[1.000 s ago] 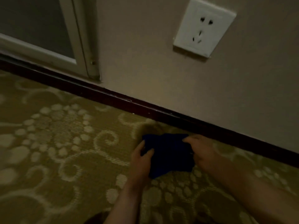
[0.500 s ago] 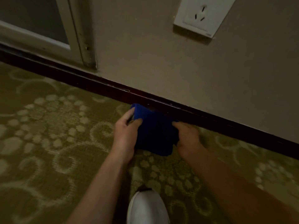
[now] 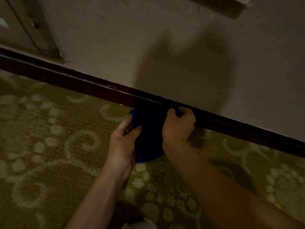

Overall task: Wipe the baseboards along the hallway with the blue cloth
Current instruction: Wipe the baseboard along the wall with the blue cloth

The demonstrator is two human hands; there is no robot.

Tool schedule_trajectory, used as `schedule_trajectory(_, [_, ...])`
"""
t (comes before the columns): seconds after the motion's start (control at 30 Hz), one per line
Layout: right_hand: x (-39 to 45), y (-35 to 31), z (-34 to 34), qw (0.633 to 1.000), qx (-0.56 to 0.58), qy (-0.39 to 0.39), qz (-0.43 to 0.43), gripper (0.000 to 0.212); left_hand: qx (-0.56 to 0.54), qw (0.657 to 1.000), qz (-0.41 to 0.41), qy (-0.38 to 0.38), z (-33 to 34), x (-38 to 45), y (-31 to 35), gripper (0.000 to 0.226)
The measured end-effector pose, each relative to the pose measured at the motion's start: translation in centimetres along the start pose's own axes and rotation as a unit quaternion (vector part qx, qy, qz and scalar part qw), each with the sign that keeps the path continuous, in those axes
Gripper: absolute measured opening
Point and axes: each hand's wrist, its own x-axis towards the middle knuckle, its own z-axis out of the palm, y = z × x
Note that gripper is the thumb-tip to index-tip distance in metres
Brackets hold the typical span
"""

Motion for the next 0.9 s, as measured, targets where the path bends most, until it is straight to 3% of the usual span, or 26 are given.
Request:
schedule_trajectory(0.13, [0.0, 0.5, -0.3, 0.996, -0.045, -0.061, -0.048, 0.025, -0.011, 1.000, -0.007, -0.020, 0.3, 0.0, -0.1, 0.040])
schedule_trajectory(0.37, [3.6, 1.7, -4.3, 0.995, -0.005, 0.082, 0.059, 0.031, 0.033, 0.998, -0.047, -0.005, 2.1, 0.3, -0.8, 0.034])
schedule_trajectory(0.43, [3.1, 1.6, -3.4, 0.995, -0.017, 0.095, 0.038, 0.030, 0.043, 0.997, -0.068, -0.021, 2.3, 0.3, -0.8, 0.031])
schedule_trajectory(0.6, [1.1, 1.5, -1.5, 0.987, -0.121, -0.022, -0.099, 0.018, 0.068, 0.995, -0.071, -0.024, 2.0, 0.5, -0.9, 0.026])
schedule_trajectory(0.67, [1.8, 1.5, -2.1, 0.991, -0.103, -0.025, -0.080, 0.017, 0.061, 0.996, -0.070, -0.016, 1.6, 0.5, -1.0, 0.024])
schedule_trajectory(0.8, [4.0, 2.0, -5.0, 0.990, 0.008, 0.129, 0.064, 0.012, 0.079, 0.995, -0.065, -0.023, 1.1, 0.2, -0.3, 0.027])
schedule_trajectory(0.9, [3.7, 1.5, -4.1, 0.993, -0.011, 0.090, 0.081, 0.006, 0.113, 0.992, -0.056, -0.014, 1.4, -0.3, 0.0, 0.033])
